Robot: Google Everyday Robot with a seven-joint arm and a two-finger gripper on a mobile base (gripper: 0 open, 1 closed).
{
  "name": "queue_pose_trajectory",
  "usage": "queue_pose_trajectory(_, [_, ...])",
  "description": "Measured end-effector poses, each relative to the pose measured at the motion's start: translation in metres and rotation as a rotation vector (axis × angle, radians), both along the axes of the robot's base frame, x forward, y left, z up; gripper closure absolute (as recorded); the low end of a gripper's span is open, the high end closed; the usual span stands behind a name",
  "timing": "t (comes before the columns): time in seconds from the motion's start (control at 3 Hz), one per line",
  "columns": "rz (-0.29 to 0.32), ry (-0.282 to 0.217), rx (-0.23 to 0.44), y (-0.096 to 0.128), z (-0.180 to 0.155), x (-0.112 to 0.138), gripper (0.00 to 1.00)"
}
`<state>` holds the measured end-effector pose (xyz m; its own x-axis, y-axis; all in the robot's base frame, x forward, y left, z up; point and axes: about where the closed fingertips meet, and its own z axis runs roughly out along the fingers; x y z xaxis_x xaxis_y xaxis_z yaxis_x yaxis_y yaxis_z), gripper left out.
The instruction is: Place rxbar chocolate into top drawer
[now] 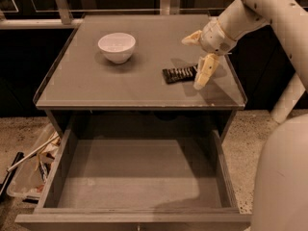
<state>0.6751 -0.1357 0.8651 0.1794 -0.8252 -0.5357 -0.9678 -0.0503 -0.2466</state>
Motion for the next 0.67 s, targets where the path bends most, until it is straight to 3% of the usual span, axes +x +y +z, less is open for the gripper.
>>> queue_pose_trajectory(0.67, [-0.047, 0.032, -0.046, -0.019, -0.026, 0.023, 0.00])
